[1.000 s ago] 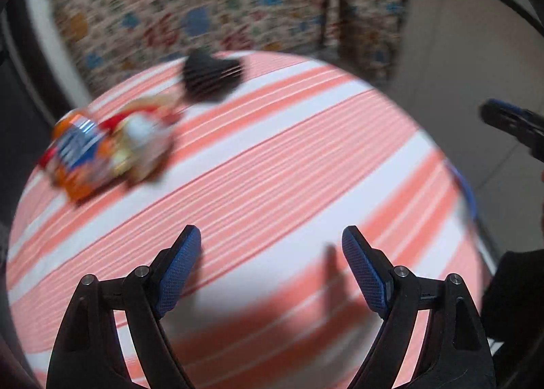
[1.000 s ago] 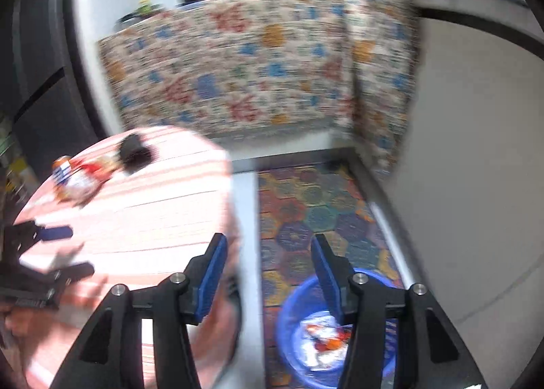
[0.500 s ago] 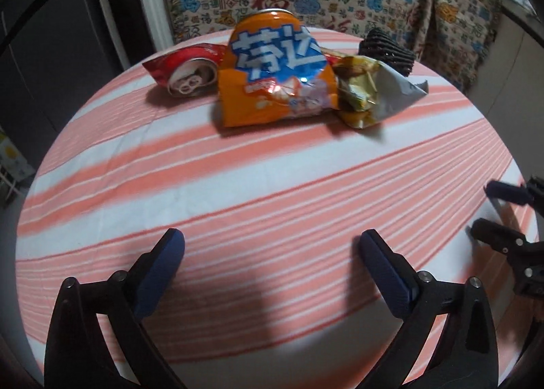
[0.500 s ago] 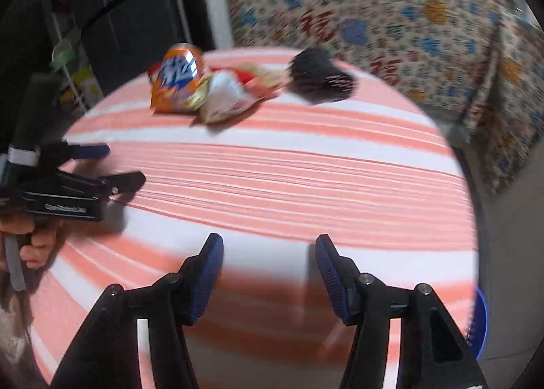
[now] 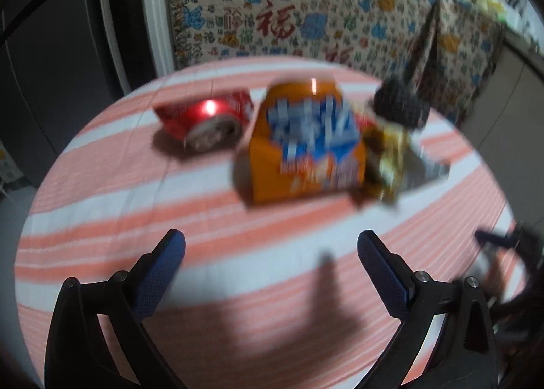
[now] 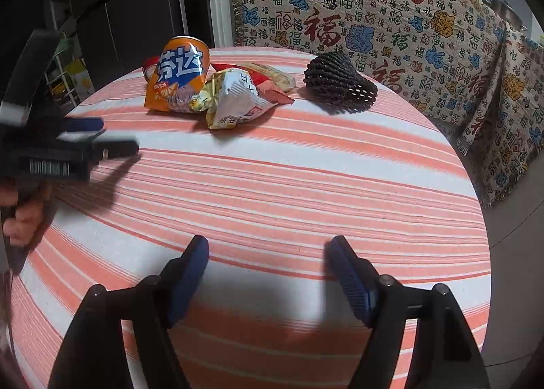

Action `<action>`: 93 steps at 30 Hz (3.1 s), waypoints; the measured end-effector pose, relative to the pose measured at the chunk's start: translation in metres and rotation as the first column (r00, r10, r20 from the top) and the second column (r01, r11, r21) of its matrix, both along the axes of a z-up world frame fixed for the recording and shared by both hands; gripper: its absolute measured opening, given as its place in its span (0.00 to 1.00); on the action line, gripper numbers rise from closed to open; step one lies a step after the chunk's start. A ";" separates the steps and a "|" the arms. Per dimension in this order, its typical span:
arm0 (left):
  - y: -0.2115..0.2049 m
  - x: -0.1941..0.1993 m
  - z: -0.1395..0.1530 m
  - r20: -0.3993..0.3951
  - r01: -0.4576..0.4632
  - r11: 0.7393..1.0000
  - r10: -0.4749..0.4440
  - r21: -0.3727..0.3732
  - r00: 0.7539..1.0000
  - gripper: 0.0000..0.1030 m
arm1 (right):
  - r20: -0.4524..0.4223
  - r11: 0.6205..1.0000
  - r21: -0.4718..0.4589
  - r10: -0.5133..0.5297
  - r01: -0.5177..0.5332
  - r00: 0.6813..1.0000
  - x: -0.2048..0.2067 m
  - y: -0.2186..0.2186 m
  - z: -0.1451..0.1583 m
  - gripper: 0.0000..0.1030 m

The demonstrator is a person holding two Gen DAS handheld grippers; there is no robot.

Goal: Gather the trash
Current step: 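Grasp the orange soda can with the left gripper while the right gripper grasps the gold-and-white wrapper, then carry the orange can and gold wrapper with both grippers toward the blue wastebasket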

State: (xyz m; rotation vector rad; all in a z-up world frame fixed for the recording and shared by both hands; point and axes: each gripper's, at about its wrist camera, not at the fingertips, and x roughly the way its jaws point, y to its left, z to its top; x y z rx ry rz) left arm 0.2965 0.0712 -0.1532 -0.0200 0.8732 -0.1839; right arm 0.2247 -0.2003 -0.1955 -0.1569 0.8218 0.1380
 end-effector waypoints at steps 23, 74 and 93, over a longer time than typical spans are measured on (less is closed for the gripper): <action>-0.014 0.006 0.010 -0.006 -0.009 1.000 0.009 -0.030 1.000 0.80 | 0.000 1.000 0.005 0.000 0.000 1.000 0.001 -0.002 -0.001 0.74; -0.104 -0.119 0.042 0.073 0.107 0.994 -0.108 0.015 0.991 0.80 | 0.013 0.981 0.194 -0.010 0.008 1.000 -0.067 -0.061 0.063 0.10; -0.092 -0.119 0.033 0.021 0.116 0.991 -0.115 -0.062 0.993 0.80 | -0.010 0.974 0.227 -0.011 0.013 1.000 -0.089 -0.066 0.044 0.10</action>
